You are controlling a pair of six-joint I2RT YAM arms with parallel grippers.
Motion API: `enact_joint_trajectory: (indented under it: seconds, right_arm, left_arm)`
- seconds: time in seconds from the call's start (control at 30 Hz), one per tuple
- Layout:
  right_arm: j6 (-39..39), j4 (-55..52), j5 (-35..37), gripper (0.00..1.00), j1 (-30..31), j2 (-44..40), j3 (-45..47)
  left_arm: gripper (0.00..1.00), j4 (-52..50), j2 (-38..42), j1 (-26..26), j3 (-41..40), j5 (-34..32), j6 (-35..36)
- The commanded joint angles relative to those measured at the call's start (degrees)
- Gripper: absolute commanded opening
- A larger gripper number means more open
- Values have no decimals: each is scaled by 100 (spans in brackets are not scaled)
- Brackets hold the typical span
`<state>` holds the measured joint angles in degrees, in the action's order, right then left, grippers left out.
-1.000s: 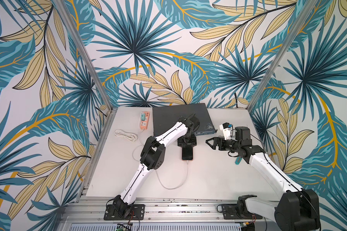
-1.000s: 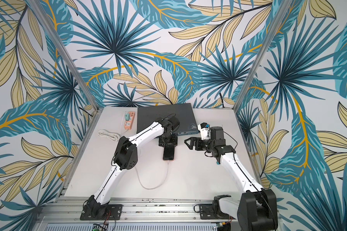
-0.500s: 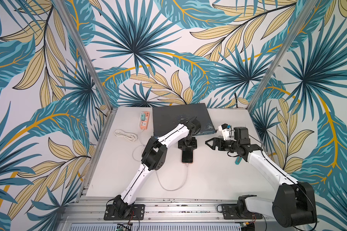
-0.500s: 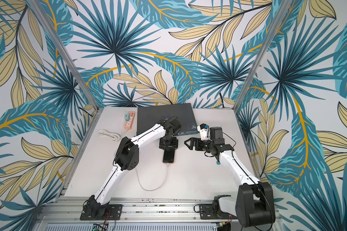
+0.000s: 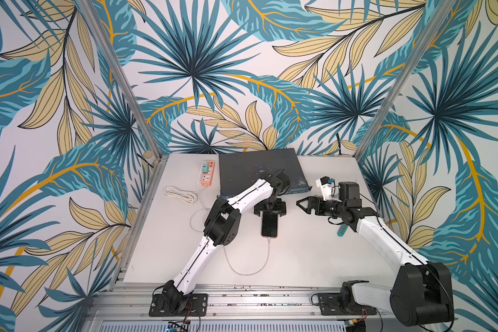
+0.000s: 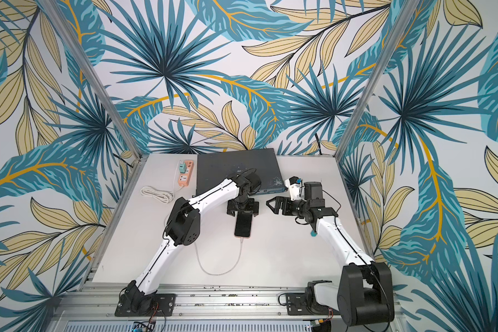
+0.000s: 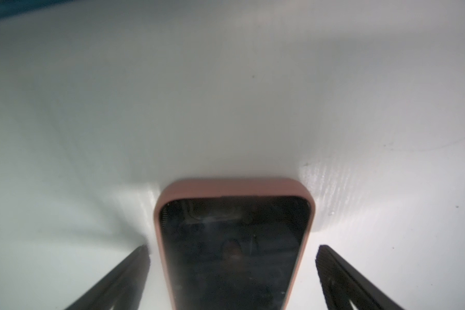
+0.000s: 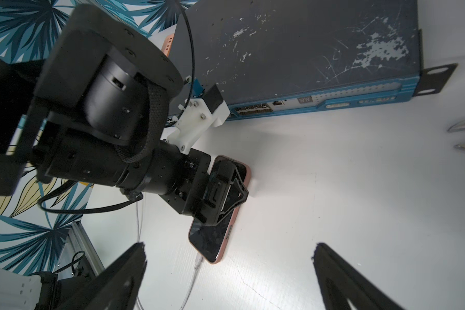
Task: Plug the charging cable into the phone
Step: Place the phone at the center of the board, then reset both arms
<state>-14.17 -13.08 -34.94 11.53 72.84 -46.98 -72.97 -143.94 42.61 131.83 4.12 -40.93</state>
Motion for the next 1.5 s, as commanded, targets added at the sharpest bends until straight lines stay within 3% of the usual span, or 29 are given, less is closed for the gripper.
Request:
enact_joint_trajectory:
  seconds: [0.0,0.23,0.63,0.77,1.0,1.17,1.47]
  right_arm:
    - [143,88,-151,100,-45,11,95]
    - [200,42,-175,100,-63,9,13]
    - [267,-34,-73,100,-274,-25,-249]
    - [195,86,-13,100,-457,33,-427]
    - [186,181,266,100,-882,79,-666]
    - [208,237,607,100,-1334,136,-603]
    - [242,1131,1186,100,-1900,27,-110]
  left_arm:
    - [100,-131,203,18,108,-234,-35]
    - [100,-253,606,17,146,-492,-74]
    - [100,-499,1744,-47,-97,-1508,545]
    - [100,-246,2541,-310,-968,-1874,686]
    - [100,884,4186,-1332,-3035,-1869,798]
    - [100,1334,4919,-2033,-3899,-1867,965]
    - [100,2012,5680,-2805,-5037,-2001,1341]
